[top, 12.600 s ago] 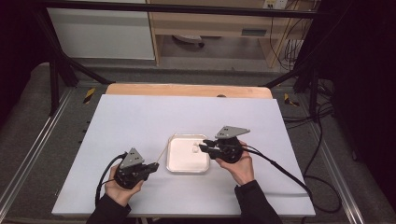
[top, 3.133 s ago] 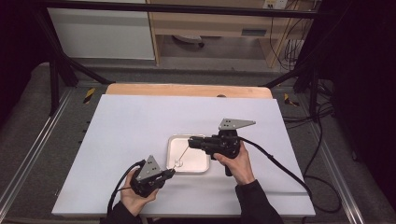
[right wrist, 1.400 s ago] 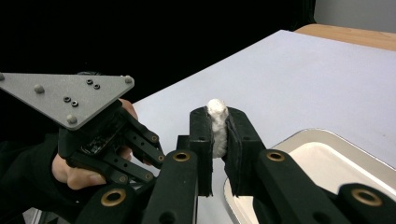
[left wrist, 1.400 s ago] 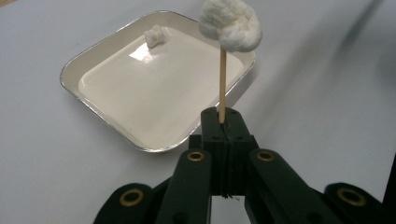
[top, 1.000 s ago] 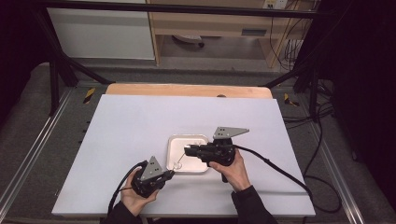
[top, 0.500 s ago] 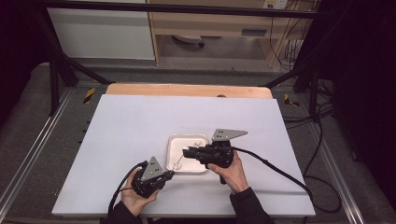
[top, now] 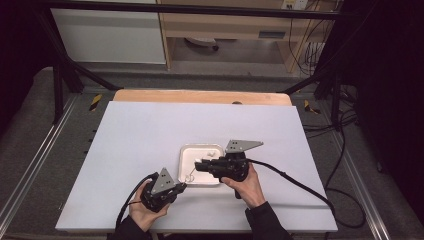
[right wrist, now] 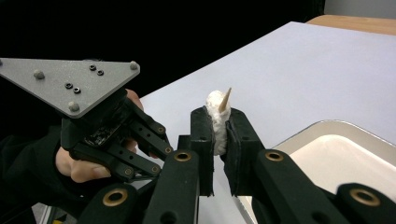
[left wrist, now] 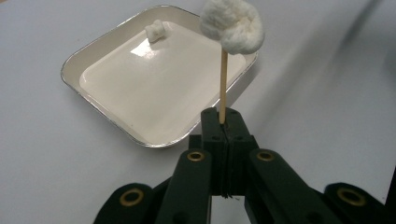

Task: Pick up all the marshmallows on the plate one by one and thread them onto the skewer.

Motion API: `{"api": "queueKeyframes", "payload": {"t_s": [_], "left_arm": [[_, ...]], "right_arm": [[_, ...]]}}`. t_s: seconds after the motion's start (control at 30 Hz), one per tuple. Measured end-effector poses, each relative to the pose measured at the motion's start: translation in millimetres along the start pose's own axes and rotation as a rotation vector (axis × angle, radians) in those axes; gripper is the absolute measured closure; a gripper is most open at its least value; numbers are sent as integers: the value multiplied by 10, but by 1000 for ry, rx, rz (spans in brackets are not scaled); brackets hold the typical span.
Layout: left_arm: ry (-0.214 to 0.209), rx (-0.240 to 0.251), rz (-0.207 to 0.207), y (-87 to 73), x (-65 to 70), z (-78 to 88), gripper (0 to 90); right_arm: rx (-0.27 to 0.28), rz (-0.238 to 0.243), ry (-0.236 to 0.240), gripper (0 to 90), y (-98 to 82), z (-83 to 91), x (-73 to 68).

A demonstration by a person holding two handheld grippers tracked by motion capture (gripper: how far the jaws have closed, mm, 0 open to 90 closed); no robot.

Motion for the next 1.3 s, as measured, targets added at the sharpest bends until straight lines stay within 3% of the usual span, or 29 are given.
{"api": "queueKeyframes", "payload": {"t_s": [0.07,0.13,0.17,0.2,0.23,0.3,0.43,0.5,0.7,0.97,1.3], "left_arm": [[-2,8,2,21,-1,6,892],[-21,51,12,96,17,35,892],[25,24,-41,122,5,46,892],[31,35,-39,119,-8,47,893],[14,38,-4,97,-17,38,892],[17,22,-13,60,-15,25,892],[-3,41,19,95,-26,27,891],[-7,42,44,77,-47,22,891],[-4,70,115,61,-166,78,890],[-2,66,153,18,-231,93,889],[-2,63,169,-13,-258,98,889]], "right_arm": [[7,-10,10,831,4,-11,-11],[-11,-17,19,831,-20,-26,-17],[-76,0,22,829,-127,-77,-24],[-59,-10,25,829,-177,-112,-34],[-41,-14,23,828,-169,-120,-34],[-46,-29,26,823,-191,-160,-28],[-30,-32,16,769,-159,-144,-18],[-10,-27,-15,628,-113,-124,3],[-15,34,-97,409,-28,-5,82],[-72,121,-234,133,-78,154,359],[-139,138,-361,24,-99,205,705]]}}
Point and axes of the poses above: each handheld gripper's, and its own axes: z roughly backward along the jaws, y roughly out of its top, x roughly to its right, the point moved 7 cm from there along -z, roughly forward along the jaws, and after that the axes turned 9 degrees about x, right-handed, at the moved point
